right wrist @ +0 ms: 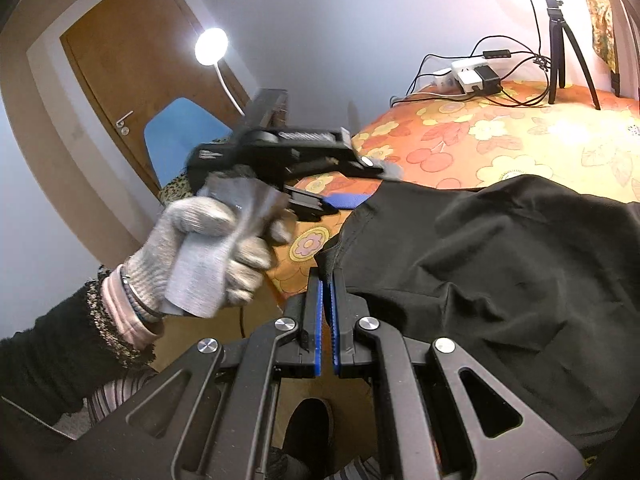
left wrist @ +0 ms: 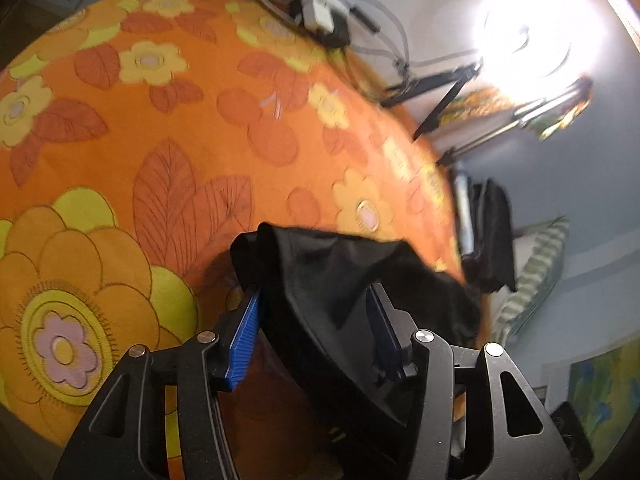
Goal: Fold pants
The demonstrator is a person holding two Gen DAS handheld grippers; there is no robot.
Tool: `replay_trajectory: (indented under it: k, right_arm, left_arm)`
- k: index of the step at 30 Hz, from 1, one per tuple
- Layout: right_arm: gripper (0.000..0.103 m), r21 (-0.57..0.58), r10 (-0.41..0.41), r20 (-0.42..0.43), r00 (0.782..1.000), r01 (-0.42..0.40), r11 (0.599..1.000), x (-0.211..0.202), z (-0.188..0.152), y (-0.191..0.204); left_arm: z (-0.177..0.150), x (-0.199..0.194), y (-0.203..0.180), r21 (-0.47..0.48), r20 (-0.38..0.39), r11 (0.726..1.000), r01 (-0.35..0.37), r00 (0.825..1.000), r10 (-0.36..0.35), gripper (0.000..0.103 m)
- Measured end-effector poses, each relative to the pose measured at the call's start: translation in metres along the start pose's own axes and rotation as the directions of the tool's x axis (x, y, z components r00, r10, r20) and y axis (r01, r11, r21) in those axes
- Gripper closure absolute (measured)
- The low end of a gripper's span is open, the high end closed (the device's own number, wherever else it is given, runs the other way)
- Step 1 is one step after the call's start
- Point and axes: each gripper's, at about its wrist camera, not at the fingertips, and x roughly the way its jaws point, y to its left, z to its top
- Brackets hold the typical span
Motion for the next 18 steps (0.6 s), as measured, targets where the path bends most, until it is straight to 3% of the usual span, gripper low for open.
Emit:
replay_trajectory:
  k: [5,10,14,18]
  right_arm:
    - [0.100,0.003,0.008,0.014,1.000,-0.008,1.000,-0.004,-0.002,0.001]
    - [0.100,0.027,0.023,0.016,1.000,-0.023,0.999,-0.002,-0.005,-0.004]
    - [0.100,0.037,0.034,0.016,0.999,-0.035,0.999,0.001,-0.005,-0.006]
    - [0.100,0.039,0.031,0.023,0.999,-0.032,0.999,-0.001,-0.003,-0.006]
  left_arm:
    - [-0.001,0.007,0.000,-0.010,-0.027,1.000,-0.002,1.000,0.002,0.051]
    - [0.001,0.005,0.010,-0.059,-0.002,0.998,0.001,1.000,-0.001,0.051]
    - [-0.003,0.016,0.006,-0.029,-0.038,1.000,-0.002,0.999,0.001,0.051]
    - [-0.001,0.010,0.006,-0.035,-0.024,0.999,-0.017,1.000,0.016,0.051]
